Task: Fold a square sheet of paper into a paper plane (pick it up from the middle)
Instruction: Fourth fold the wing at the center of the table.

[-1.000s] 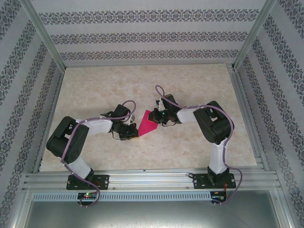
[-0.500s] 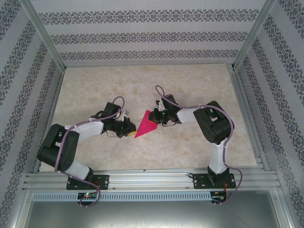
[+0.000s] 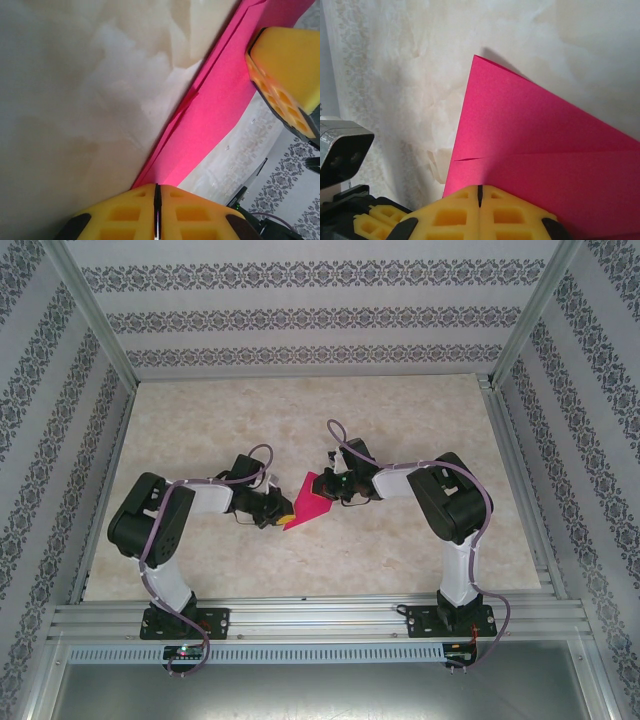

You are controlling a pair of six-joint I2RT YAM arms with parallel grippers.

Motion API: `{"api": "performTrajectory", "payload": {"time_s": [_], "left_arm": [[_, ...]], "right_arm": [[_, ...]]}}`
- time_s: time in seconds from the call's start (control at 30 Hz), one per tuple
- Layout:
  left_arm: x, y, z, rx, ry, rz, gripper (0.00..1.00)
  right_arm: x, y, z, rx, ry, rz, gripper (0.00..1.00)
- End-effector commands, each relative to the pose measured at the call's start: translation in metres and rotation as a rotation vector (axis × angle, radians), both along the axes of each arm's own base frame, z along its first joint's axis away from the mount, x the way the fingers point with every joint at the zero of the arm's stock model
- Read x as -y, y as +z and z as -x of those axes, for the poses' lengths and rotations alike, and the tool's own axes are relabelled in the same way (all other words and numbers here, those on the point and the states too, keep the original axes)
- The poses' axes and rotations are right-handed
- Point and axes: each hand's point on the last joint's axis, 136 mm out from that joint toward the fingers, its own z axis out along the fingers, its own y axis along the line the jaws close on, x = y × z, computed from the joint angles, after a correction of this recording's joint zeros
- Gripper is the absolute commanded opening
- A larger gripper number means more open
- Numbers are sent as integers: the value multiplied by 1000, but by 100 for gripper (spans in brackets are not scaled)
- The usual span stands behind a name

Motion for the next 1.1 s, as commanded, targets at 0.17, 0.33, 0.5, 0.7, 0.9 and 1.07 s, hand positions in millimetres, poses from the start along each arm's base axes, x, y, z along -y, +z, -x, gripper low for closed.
{"api": "performTrajectory", "payload": {"time_s": [0.17,0.33,0.5,0.7,0.9,1.07], "left_arm": [[-41,-30,57,-104,-81,-238,10],[-40,-8,59,-33,-106,-218,12],[-28,25,37,81,-104,-157,14],[-10,53,4,163,-96,-108,14],[2,62,-13,198,-67,-92,14],[11,52,-15,185,-51,-83,14]], "right_arm": [[47,-68,33,-188,-56,224,5],[50,-69,34,-190,-59,232,5],[47,-68,33,-189,-57,221,5],[43,-61,31,-171,-57,221,5],[44,-63,35,-174,-50,242,5],[43,-63,35,-176,-56,237,5]]}}
